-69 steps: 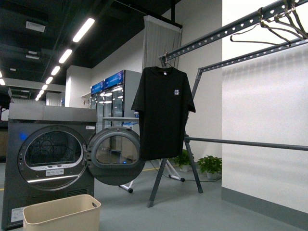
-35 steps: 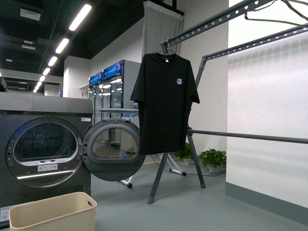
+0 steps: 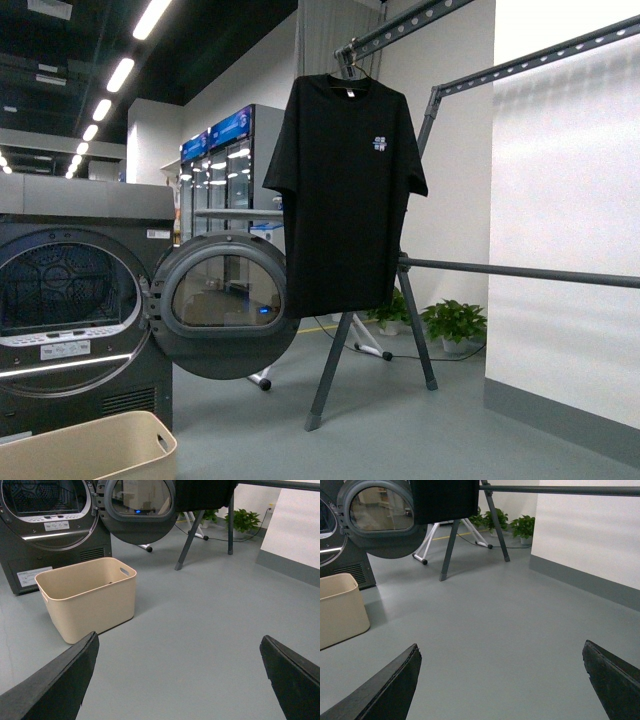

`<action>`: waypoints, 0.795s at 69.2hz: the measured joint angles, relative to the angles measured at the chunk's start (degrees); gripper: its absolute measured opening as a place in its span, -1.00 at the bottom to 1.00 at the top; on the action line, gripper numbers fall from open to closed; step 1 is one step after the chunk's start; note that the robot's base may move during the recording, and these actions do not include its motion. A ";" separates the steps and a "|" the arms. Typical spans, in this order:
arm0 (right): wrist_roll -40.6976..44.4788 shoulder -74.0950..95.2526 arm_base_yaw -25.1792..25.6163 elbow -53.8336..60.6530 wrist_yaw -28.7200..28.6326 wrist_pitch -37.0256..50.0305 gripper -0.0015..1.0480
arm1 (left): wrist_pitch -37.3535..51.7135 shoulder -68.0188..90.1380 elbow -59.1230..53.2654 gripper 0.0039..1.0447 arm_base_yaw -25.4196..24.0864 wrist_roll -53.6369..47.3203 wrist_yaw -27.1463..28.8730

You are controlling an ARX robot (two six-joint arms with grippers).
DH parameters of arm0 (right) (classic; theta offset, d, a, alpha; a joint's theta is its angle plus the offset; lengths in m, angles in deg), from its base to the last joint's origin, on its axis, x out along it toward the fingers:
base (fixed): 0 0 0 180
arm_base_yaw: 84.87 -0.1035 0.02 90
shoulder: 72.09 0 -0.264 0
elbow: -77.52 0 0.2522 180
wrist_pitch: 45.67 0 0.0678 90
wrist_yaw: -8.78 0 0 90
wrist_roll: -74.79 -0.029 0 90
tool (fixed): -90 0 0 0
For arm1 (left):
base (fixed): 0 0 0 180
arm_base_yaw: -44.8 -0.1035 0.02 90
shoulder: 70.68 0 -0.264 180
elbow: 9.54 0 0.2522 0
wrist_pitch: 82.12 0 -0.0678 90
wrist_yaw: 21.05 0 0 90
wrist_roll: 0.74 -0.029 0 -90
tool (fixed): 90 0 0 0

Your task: Move hamper under clothes hanger

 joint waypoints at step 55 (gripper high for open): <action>0.00 0.00 0.00 0.00 0.02 0.02 0.85 | 0.00 0.00 0.00 0.88 0.00 -0.02 -0.02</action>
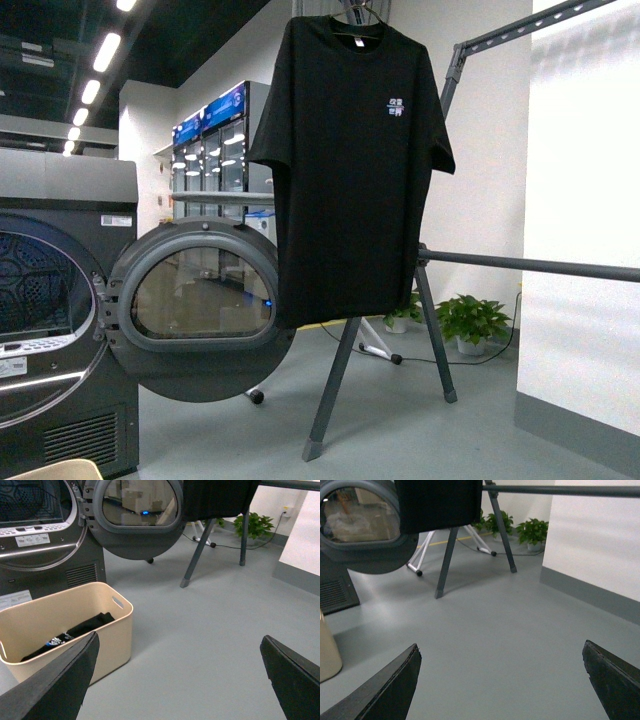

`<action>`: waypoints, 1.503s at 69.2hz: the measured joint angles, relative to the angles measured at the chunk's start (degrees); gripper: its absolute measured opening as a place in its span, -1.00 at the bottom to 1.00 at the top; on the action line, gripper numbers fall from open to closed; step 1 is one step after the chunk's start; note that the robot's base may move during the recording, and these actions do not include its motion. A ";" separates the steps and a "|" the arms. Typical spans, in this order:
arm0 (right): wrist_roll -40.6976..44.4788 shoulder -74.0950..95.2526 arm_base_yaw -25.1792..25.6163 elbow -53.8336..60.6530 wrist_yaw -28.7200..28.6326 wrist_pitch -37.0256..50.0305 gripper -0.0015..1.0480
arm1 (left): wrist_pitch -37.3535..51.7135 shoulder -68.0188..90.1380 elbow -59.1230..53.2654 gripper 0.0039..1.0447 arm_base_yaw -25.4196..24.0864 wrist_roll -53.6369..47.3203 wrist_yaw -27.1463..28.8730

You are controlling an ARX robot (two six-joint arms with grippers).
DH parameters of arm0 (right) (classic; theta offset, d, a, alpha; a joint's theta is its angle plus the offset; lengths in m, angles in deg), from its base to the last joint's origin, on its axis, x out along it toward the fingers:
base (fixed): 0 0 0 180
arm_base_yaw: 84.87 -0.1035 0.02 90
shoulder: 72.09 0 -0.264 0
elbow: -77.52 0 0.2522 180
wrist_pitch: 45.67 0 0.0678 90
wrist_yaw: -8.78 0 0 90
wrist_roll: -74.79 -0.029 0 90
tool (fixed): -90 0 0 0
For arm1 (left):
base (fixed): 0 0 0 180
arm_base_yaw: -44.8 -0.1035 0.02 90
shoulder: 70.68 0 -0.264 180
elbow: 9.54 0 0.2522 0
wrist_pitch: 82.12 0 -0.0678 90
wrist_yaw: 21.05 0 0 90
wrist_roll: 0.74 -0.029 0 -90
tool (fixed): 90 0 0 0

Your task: Move hamper under clothes hanger

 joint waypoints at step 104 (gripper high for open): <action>0.00 0.00 0.00 0.00 0.13 -0.02 0.85 | 0.00 0.13 0.00 0.88 0.00 0.02 0.02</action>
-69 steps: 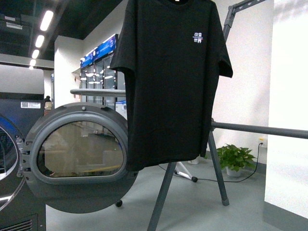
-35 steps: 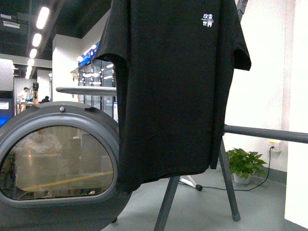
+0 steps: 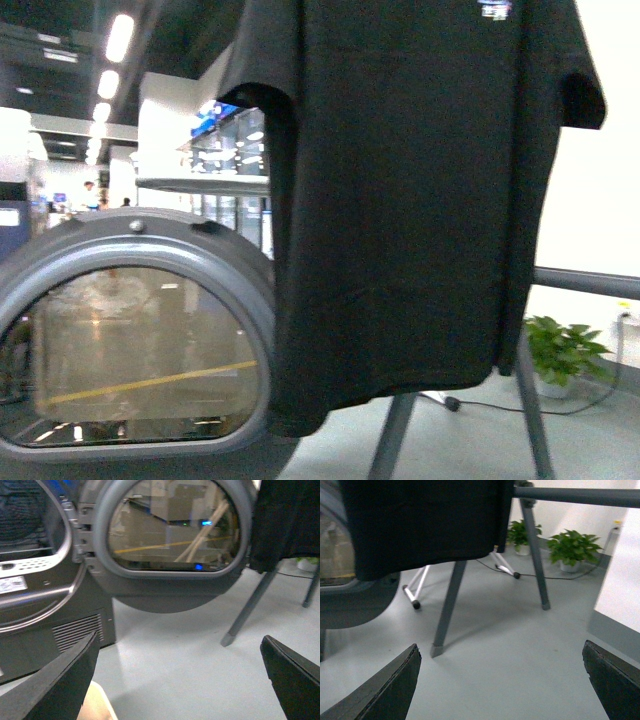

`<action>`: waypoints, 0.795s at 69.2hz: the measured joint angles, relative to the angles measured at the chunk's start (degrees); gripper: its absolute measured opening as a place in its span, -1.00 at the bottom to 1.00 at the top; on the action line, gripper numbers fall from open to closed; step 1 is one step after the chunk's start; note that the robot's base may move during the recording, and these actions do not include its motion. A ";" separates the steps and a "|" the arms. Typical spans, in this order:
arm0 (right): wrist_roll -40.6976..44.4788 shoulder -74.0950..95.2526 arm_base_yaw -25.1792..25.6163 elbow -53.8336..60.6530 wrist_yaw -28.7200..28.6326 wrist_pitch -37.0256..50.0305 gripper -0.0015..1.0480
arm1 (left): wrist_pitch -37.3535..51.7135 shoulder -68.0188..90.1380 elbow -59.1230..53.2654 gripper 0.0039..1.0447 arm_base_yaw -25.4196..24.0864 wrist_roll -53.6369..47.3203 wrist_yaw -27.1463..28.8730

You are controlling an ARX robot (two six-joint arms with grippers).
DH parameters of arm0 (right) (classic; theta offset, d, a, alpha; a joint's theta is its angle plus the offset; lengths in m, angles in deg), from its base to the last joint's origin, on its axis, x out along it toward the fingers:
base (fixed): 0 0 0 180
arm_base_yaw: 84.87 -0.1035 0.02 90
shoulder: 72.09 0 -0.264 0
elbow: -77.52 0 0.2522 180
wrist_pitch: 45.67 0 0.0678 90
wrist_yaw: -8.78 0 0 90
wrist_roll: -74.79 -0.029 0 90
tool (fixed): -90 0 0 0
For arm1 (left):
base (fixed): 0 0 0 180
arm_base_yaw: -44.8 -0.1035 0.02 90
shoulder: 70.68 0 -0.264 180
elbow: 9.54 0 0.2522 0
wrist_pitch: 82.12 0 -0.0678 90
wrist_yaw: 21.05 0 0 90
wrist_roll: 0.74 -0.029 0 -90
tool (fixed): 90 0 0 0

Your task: Move hamper under clothes hanger

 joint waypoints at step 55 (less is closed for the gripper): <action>0.00 0.00 -0.04 0.00 -0.17 0.00 0.85 | 0.00 -0.13 0.00 0.88 0.00 0.00 0.04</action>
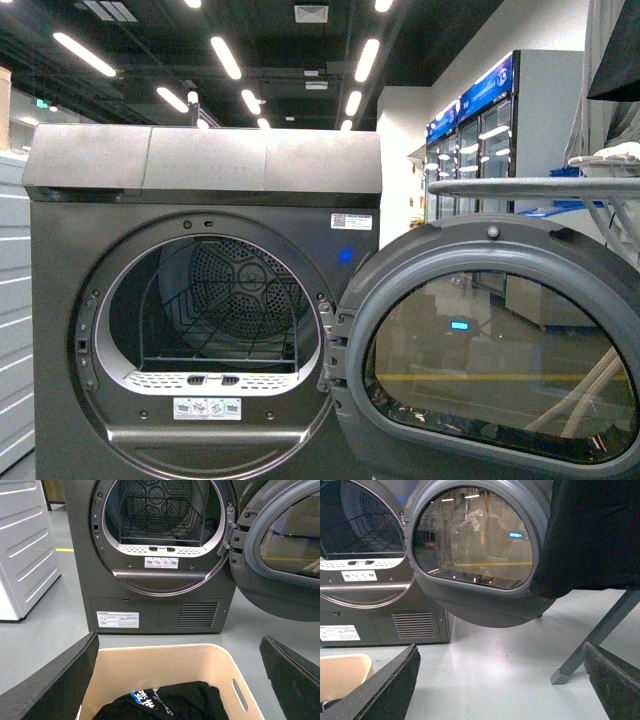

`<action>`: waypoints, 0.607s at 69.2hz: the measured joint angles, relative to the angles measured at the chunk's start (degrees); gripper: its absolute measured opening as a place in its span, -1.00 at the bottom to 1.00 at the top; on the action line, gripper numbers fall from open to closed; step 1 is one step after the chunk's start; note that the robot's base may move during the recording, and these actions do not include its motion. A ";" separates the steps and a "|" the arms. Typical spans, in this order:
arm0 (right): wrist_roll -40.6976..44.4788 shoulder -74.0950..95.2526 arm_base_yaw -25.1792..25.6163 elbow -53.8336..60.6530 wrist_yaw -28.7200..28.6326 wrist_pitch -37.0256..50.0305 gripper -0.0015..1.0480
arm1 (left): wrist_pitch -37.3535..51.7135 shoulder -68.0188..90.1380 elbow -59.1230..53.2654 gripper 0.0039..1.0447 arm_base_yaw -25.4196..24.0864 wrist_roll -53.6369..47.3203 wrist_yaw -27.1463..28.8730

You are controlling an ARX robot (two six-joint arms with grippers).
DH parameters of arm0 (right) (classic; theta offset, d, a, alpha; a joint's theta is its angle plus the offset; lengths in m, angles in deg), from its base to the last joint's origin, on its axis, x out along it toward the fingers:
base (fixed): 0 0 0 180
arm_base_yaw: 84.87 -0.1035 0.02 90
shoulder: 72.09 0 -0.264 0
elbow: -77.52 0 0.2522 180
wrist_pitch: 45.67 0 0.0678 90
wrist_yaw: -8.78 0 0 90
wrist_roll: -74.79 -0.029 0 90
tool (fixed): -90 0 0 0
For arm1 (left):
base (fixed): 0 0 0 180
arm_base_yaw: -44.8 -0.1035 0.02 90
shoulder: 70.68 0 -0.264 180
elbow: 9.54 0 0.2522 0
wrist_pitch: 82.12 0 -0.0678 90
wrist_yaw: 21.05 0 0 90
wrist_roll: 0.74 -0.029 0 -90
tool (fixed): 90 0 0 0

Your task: Move hamper under clothes hanger

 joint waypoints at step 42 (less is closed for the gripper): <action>-13.09 85.83 -14.73 -30.47 0.00 35.78 0.85 | 20.98 65.02 16.52 0.88 -15.23 0.55 -6.99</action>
